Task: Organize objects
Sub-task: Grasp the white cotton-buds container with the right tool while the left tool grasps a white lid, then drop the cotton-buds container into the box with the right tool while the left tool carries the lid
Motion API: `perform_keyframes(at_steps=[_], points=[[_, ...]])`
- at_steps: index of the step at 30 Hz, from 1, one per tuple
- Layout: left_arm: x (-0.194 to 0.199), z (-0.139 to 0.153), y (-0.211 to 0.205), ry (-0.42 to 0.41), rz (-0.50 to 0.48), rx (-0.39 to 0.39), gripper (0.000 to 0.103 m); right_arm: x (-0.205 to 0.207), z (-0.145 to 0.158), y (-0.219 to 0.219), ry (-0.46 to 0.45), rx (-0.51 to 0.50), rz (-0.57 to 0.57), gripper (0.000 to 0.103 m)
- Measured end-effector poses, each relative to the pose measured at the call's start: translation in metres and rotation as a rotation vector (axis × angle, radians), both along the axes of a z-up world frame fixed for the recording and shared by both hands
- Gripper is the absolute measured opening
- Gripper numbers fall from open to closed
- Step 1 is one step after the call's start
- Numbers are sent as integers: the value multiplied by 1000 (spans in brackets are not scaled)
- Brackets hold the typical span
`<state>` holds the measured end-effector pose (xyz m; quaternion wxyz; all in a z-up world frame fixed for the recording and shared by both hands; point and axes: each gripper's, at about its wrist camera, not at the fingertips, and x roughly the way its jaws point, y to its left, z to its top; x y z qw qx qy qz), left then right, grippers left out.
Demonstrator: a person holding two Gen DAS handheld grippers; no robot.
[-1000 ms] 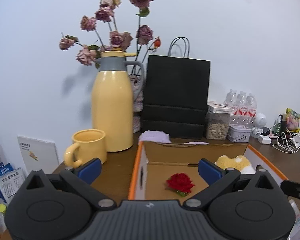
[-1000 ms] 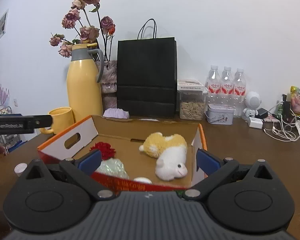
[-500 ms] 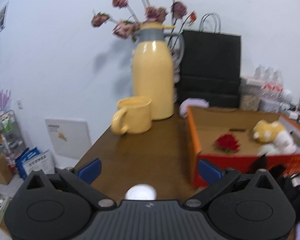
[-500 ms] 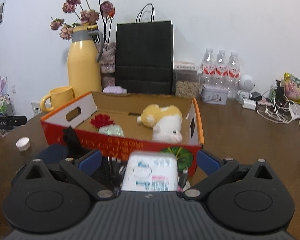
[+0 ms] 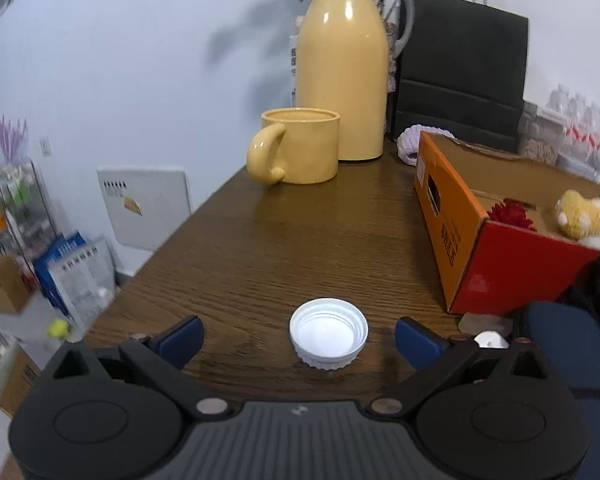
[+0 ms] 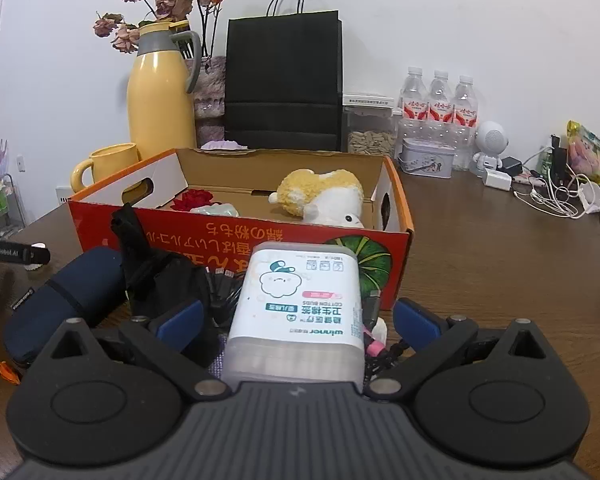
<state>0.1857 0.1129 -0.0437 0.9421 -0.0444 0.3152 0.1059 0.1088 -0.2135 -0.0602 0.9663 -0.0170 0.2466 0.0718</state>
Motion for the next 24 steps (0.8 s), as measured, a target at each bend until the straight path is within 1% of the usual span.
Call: perform_keyframes(at_steps=[1, 2, 3, 5, 6, 7, 10, 12, 13, 14, 15, 18, 20, 21, 24], points=[[1, -1, 2, 8, 2, -18, 91, 1, -1, 1, -1, -3, 1, 103], [2, -2, 3, 11, 4, -23, 91, 2, -1, 2, -2, -7, -1, 103], [2, -2, 2, 5, 6, -22, 84, 3, -1, 2, -4, -10, -4, 103], [0, -1, 0, -7, -2, -21, 66, 5, -3, 3, -1, -11, -8, 103], [-1, 0, 0, -13, -7, -23, 60, 6, -3, 3, 1, -12, -13, 103], [-2, 1, -1, -21, -13, -29, 40, 7, -4, 3, 2, -13, -19, 103], [-4, 1, -1, -35, -6, -56, 39, 9, -6, 2, -3, -6, -41, 102], [-4, 2, 0, -40, -4, -69, 39, 8, -6, 1, -5, 3, -42, 95], [-4, 2, 0, -40, -2, -70, 39, 8, -6, 0, -5, 8, -40, 86], [-4, 2, 0, -41, -3, -72, 39, 8, -6, 0, -4, 13, -39, 72], [-5, 2, 0, -43, -1, -73, 39, 8, -7, -1, 0, 22, -38, 66], [-7, 3, -2, -54, 8, -67, 39, 7, -7, -4, 0, 46, -44, 66], [-9, 5, -5, -68, 25, -44, 39, 7, -6, -7, -1, 72, -50, 66], [-11, 7, -7, -78, 31, -31, 39, 6, -5, -8, -6, 80, -53, 66], [-17, 15, -11, -115, 29, -27, 39, 3, 0, -10, -17, 92, -42, 66]])
